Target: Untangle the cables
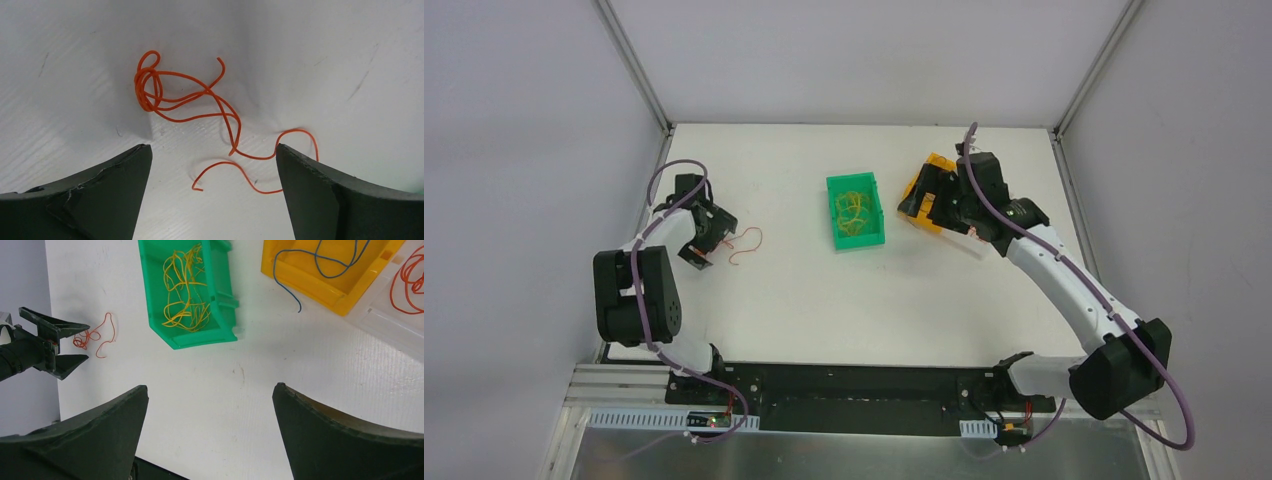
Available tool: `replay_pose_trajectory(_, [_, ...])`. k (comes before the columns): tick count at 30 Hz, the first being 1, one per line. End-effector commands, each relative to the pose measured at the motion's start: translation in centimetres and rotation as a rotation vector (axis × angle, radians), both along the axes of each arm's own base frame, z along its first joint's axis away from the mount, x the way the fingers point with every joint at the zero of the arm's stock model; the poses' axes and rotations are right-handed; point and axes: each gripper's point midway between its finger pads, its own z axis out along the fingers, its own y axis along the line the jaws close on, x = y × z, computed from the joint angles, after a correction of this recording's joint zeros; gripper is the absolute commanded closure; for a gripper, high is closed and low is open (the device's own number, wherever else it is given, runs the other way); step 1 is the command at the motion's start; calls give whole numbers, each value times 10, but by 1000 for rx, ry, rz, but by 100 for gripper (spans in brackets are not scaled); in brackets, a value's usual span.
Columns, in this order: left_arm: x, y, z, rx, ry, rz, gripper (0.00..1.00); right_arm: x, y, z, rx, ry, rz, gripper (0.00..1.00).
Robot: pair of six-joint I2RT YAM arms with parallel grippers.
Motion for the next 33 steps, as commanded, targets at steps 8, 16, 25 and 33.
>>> replay_pose_trajectory(8, [33, 11, -2, -33, -42, 198, 30, -6, 0, 12, 31, -52, 19, 1])
replay_pose_trajectory(16, [51, -10, 22, -53, -131, -31, 100, -7, -3, 11, 46, -39, 2, 1])
replay_pose_trajectory(25, [30, -94, 110, -104, -328, -390, 100, -13, -22, 9, 75, -14, -45, 1])
replay_pose_trajectory(33, [-3, -163, 171, -208, -477, -618, 100, -35, -52, -9, 82, -11, -151, 1])
